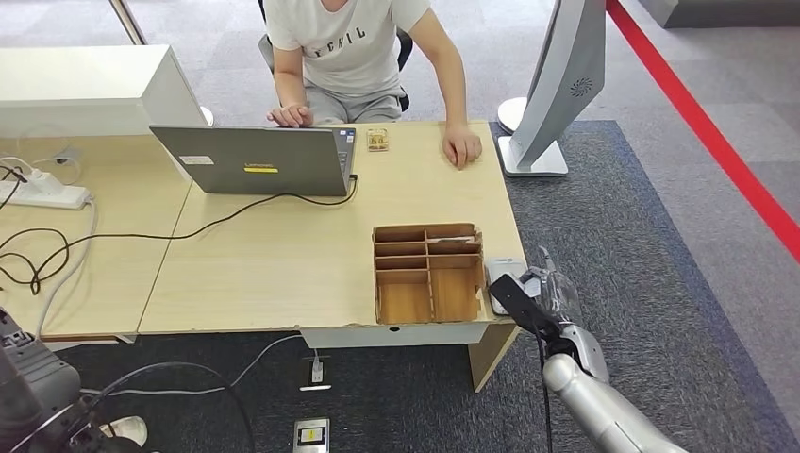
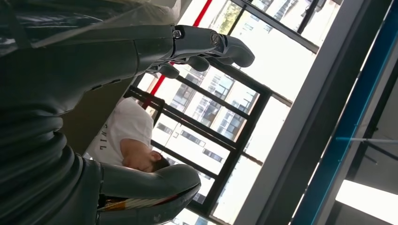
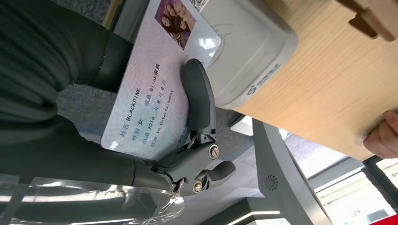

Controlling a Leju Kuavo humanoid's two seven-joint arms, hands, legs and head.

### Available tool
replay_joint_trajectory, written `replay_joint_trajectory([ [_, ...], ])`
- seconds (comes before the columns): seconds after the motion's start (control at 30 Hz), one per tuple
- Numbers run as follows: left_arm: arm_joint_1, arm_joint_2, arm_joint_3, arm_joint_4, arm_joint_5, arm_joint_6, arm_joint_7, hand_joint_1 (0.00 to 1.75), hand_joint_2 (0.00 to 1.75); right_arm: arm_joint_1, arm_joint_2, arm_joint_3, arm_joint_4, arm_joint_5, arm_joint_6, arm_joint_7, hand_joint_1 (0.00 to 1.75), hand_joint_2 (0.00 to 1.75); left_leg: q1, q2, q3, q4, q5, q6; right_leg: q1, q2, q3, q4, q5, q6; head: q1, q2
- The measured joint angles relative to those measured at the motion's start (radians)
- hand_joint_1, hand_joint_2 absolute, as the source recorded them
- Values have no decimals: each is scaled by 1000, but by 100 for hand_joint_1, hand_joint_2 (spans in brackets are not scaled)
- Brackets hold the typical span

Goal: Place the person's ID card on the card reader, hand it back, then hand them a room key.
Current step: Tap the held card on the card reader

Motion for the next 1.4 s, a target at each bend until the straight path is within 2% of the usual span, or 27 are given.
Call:
replay_joint_trajectory([
  [0.43, -11, 2, 0, 2, 6, -24, 0, 0, 175, -17, 3, 7, 97, 30, -11, 11, 175, 175, 0, 0, 5, 0, 0, 0, 0, 0, 5, -1, 0, 0, 0, 0],
  [0.7, -16, 1, 0, 9, 19, -45, 0, 0, 175, -22, 4, 7, 98, 12, -64, -53, 175, 175, 0, 0, 7, 0, 0, 0, 0, 0, 7, -1, 0, 0, 0, 0],
  [0.9, -22, 0, 0, 20, 21, -65, 0, 0, 175, -35, 1, 7, 47, 39, -86, -70, 175, 175, 0, 0, 6, 0, 0, 0, 0, 0, 6, 0, 1, 0, 0, 0],
  [1.17, -31, -1, 0, 40, 26, -83, 0, 0, 175, -75, -3, 6, -103, 76, -89, -72, 175, 175, 0, 0, 5, 0, 0, 0, 0, 0, 6, 0, 1, 0, 0, 0],
  [1.4, -34, -3, 0, 54, 28, -85, 0, 0, 175, -132, -2, 8, -179, 128, -88, -52, 175, 175, 0, 0, 5, 0, 0, 0, 0, 0, 5, 0, 1, 0, 0, 0],
])
